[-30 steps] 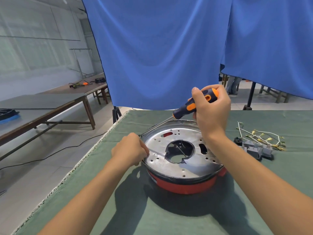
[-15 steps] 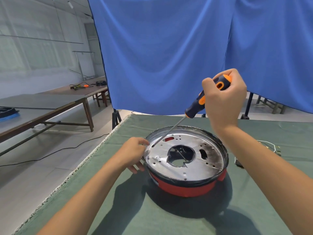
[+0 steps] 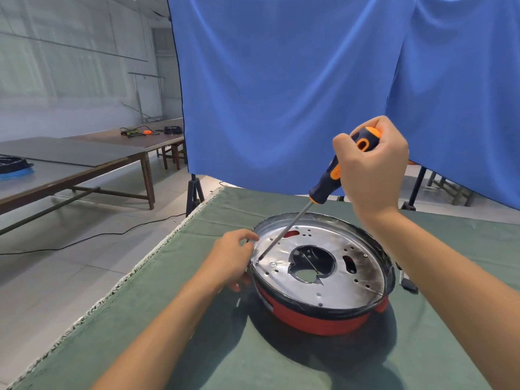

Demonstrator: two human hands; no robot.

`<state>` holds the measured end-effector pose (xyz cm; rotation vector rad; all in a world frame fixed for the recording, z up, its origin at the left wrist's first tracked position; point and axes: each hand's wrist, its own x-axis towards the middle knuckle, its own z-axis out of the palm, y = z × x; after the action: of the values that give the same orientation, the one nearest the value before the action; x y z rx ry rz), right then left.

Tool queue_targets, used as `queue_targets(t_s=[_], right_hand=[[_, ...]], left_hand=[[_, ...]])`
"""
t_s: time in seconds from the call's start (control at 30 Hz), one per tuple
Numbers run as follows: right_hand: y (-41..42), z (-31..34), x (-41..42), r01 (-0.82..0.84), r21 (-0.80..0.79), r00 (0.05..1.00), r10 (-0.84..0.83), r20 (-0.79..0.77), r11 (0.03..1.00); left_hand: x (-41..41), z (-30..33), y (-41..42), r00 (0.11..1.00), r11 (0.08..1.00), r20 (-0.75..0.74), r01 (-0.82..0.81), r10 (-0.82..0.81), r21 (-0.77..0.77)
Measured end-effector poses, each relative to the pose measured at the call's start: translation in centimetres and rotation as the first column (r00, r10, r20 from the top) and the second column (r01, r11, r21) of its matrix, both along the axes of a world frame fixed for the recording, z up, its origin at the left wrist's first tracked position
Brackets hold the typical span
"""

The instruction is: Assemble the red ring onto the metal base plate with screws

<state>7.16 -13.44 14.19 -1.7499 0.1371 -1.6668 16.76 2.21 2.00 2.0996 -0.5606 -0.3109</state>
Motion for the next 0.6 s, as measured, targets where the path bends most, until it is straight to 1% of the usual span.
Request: queue_targets(t_s=[0.27, 0.5, 0.6], right_hand=[[0.32, 0.24, -0.08, -0.004, -0.023, 1.000, 0.004, -0.024, 1.000], [0.79, 0.35, 0.06, -0.036, -0.048, 0.999, 0.035, -0.022, 0.998], [0.91, 0.37, 0.28, -0.050, -0.051, 0.998, 0.048, -0.029, 0.997]], left_hand=[[0.13, 0.00, -0.01, 1.000, 0.999, 0.020, 0.002, -0.003, 0.041], [-0.16, -0.09, -0.23, 0.993, 0.993, 0.119, -0.008, -0.007, 0.121], [-0.22, -0.06, -0.27, 0.994, 0.992, 0.103, 0.014, -0.027, 0.125]])
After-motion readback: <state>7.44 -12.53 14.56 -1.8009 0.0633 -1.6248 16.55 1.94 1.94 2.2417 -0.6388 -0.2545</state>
